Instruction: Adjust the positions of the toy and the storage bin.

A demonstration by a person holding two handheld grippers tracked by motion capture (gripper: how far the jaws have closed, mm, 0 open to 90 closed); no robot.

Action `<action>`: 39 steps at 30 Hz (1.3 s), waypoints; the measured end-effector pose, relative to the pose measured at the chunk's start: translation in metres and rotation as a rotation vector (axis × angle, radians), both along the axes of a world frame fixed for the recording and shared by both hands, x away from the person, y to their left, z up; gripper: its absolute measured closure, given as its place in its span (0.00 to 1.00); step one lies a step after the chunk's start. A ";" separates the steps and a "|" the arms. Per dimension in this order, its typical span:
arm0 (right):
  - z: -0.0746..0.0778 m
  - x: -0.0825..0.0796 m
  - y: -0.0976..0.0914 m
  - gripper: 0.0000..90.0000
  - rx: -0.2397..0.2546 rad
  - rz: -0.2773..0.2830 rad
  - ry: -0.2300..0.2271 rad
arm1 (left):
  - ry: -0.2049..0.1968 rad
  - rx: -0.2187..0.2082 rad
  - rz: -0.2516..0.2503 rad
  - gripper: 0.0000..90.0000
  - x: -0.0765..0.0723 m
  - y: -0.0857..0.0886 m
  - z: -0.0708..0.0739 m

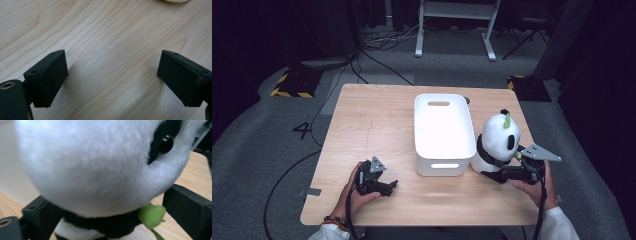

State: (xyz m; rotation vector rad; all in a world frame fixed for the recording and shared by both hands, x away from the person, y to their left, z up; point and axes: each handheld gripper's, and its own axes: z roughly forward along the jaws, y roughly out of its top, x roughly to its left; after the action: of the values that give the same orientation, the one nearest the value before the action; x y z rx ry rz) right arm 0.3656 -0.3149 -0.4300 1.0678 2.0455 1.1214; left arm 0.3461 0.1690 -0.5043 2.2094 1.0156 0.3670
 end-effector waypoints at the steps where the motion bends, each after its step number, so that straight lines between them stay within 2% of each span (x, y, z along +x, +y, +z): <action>1: 0.000 0.002 0.000 0.05 0.000 0.012 0.007 | 0.000 0.000 -0.001 0.11 0.000 0.000 0.000; 5: 0.000 0.016 -0.003 0.03 0.033 0.074 0.059 | 0.001 0.001 -0.004 0.11 0.001 0.000 0.000; 7: 0.000 0.021 -0.002 0.02 0.026 0.094 0.058 | 0.001 0.002 -0.004 0.11 0.001 0.000 0.000; 10: -0.002 0.028 0.001 0.03 0.022 0.129 0.082 | 0.001 0.002 -0.004 0.11 0.001 0.000 0.000; 11: -0.003 0.030 0.001 0.04 0.023 0.143 0.091 | 0.000 0.003 -0.005 0.11 0.001 0.000 0.000; 13: -0.004 0.034 0.001 0.12 0.041 0.188 0.119 | 0.000 0.003 -0.005 0.11 0.001 0.000 0.000; 20: -0.007 0.039 0.009 0.27 0.024 0.193 0.093 | -0.001 0.002 -0.001 0.11 0.000 0.000 0.000; 29: -0.012 0.035 -0.001 0.47 0.050 0.224 0.065 | 0.000 0.001 0.002 0.11 0.000 0.000 0.000; 34: -0.014 0.033 -0.012 0.52 0.091 0.216 0.059 | 0.000 0.001 0.000 0.11 0.000 0.000 0.000; 39: -0.012 0.027 -0.015 0.55 0.080 0.201 0.034 | 0.001 0.003 -0.009 0.11 -0.001 0.001 0.000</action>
State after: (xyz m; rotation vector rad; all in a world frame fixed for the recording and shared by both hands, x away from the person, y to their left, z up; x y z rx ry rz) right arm 0.3927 -0.3299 -0.4418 0.9409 2.1892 1.3024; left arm 0.3453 0.1696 -0.5041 2.2162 1.0062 0.3642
